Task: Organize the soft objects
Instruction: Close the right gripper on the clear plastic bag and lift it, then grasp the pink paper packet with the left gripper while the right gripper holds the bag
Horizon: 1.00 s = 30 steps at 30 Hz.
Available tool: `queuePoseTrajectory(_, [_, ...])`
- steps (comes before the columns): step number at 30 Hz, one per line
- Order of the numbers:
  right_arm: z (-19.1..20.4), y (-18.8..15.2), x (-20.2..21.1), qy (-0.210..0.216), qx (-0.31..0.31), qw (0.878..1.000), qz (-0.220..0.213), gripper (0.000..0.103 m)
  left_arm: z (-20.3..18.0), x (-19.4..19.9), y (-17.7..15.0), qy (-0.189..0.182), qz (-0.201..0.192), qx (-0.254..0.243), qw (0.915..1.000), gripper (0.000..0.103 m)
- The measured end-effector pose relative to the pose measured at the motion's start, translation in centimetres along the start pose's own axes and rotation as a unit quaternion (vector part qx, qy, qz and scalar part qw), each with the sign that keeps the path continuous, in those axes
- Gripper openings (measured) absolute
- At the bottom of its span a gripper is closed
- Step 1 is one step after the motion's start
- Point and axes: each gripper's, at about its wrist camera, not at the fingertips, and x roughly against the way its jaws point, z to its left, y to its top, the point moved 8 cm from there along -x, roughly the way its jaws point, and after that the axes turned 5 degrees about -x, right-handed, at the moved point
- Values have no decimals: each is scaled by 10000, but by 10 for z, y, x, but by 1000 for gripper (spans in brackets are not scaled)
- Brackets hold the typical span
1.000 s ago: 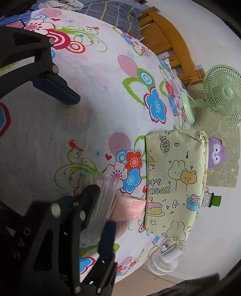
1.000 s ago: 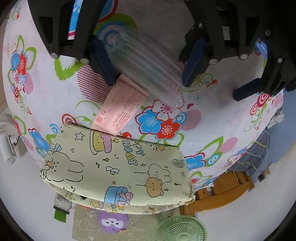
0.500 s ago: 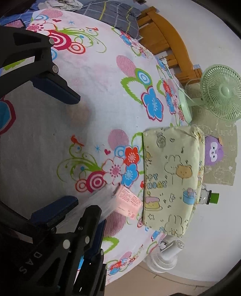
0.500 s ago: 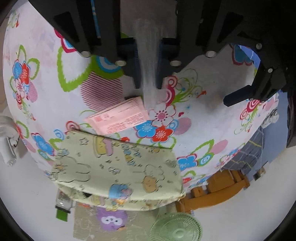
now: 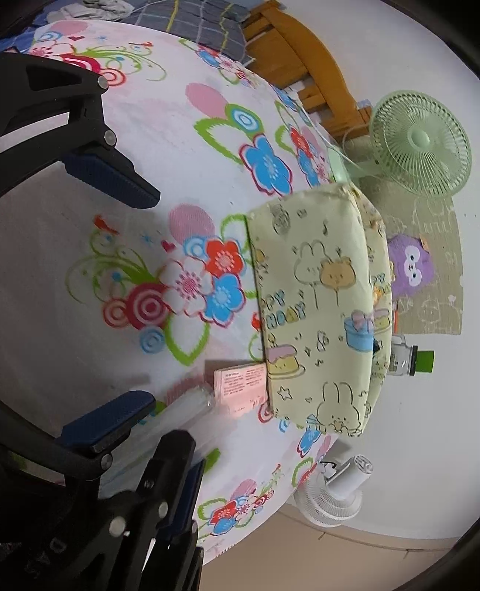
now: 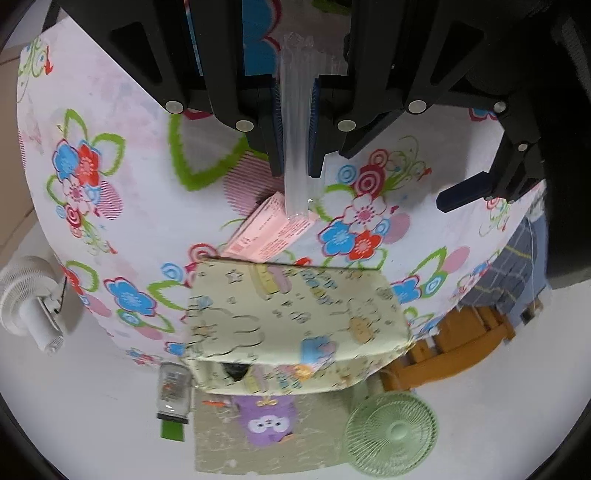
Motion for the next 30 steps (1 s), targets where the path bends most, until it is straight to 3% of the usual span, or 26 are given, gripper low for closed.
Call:
queuePoseTrajectory(15, [-65, -4, 16, -212, -585, 9980, -95, 15, -59, -22, 27, -179, 56, -564, 9982, 100])
queuePoseTrajectory(30, [-118, 9, 27, -369, -967, 9942, -284, 15, -91, -45, 56, -464, 348, -316, 9978, 100])
